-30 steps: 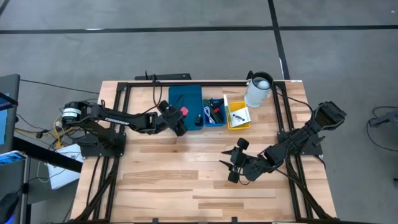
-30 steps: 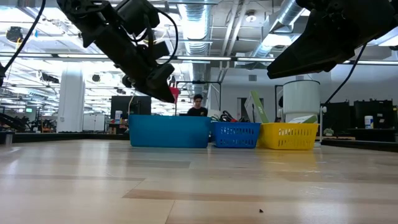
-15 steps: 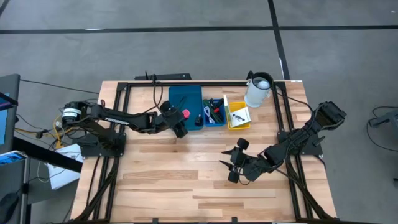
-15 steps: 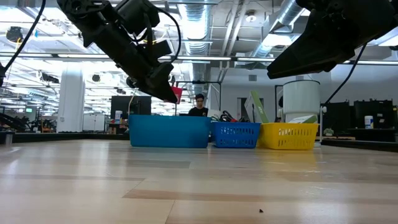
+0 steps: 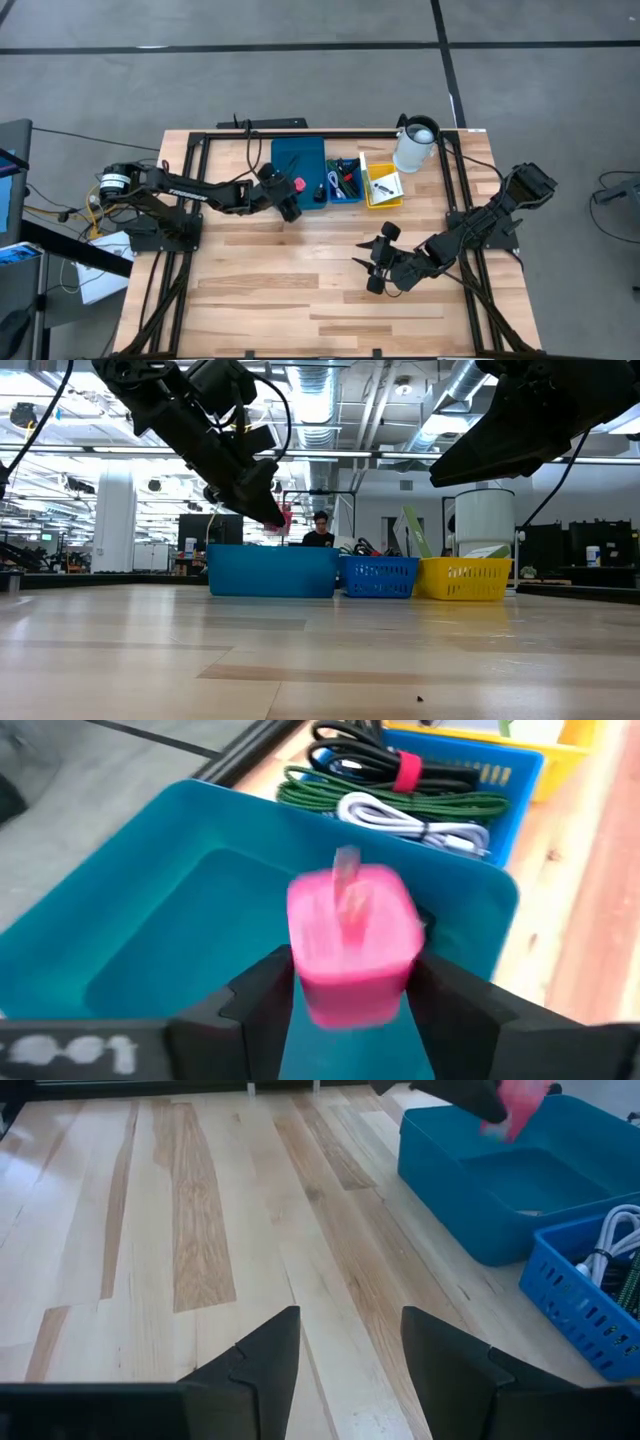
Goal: Pick and place items into bin
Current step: Put the pink charger adapter into the left blue bin, then return to Home Position
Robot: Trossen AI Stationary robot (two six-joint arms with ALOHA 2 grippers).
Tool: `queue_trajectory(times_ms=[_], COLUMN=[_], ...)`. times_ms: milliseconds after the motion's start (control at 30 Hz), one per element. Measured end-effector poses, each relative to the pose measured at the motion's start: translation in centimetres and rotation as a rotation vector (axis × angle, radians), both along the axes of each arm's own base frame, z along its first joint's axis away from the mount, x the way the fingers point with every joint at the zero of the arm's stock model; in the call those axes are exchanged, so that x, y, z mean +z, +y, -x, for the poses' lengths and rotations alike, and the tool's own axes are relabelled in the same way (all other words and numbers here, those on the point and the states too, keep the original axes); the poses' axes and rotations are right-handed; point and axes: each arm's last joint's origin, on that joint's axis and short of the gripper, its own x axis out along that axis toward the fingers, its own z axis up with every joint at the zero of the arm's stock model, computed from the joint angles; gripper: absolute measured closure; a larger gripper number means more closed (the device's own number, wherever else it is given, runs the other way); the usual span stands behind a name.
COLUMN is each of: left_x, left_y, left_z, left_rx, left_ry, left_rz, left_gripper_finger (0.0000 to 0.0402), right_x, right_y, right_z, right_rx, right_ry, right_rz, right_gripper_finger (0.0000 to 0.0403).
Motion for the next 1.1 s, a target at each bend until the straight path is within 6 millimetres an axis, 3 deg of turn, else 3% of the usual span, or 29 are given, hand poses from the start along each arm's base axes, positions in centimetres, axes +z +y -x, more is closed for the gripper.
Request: queue_trajectory(times_ms=[400, 633, 800, 1100], left_x=[0.2, 3.2, 6.5, 11.4], left_y=[0.4, -2.4, -5.3, -8.5], left_z=[0.1, 0.9, 3.8, 11.1], left_rx=[0.039, -0.084, -0.218, -0.378], left_ry=[-0.005, -0.069, -0.088, -0.295], left_rz=[-0.038, -0.106, -0.165, -0.013], left_gripper_finger=[0.0135, 0.0132, 0.0132, 0.0132], right_x=[0.0, -0.4, 0.3, 3.0], right_y=[0.0, -0.4, -0.4, 1.7], right_z=[0.0, 0.1, -0.4, -1.4], right_rx=[0.01, 0.043, 0.037, 0.321], right_ry=[0.009, 0.071, 0.053, 0.068], right_rz=[0.006, 0.091, 0.072, 0.166], right_gripper_finger=[0.0233, 0.0233, 0.0233, 0.0233])
